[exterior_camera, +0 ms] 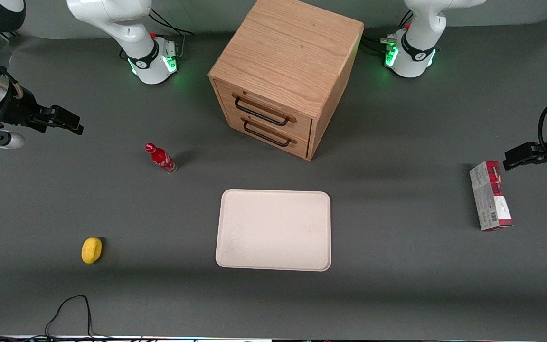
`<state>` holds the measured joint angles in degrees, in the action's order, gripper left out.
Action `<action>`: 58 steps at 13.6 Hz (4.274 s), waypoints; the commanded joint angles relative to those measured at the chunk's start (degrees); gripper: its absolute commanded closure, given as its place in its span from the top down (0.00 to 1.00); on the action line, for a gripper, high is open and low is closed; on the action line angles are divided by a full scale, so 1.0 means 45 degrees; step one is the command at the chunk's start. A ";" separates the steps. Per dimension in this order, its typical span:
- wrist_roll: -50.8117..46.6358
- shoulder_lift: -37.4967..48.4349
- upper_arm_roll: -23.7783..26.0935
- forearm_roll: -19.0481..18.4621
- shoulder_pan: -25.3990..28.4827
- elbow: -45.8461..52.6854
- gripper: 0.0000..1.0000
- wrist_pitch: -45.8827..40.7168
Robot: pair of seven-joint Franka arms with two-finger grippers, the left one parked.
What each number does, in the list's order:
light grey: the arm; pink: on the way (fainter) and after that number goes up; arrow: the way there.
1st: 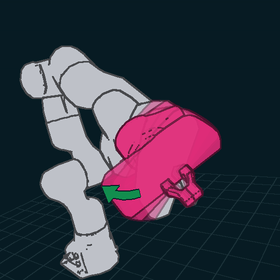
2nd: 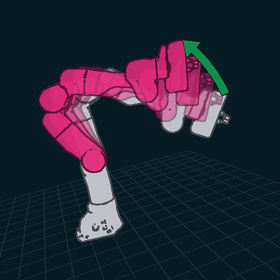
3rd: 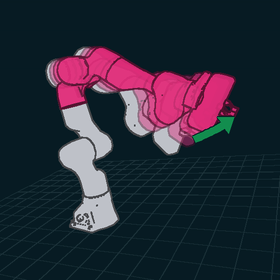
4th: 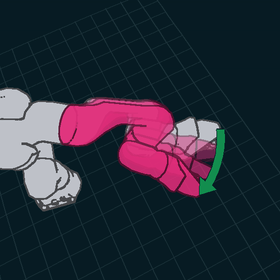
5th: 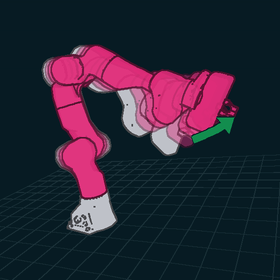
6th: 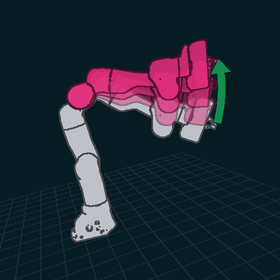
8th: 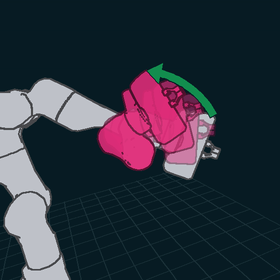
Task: Open upper drawer
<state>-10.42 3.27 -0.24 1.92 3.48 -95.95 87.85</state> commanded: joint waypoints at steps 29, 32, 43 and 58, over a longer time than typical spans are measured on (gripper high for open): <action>0.2744 -0.6097 0.9447 0.0121 0.0359 0.1636 1.00 0.2725; 0.3290 -0.6468 0.9447 0.0061 0.0340 0.1363 1.00 0.2744; 0.3409 -0.6722 0.9447 -0.1188 0.0418 0.0385 1.00 0.4130; 0.5987 -0.8361 0.6597 -0.2381 0.0281 0.3799 1.00 0.4209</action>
<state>15.05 -31.33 30.08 -7.86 4.25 -83.15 107.01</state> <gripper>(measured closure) 0.000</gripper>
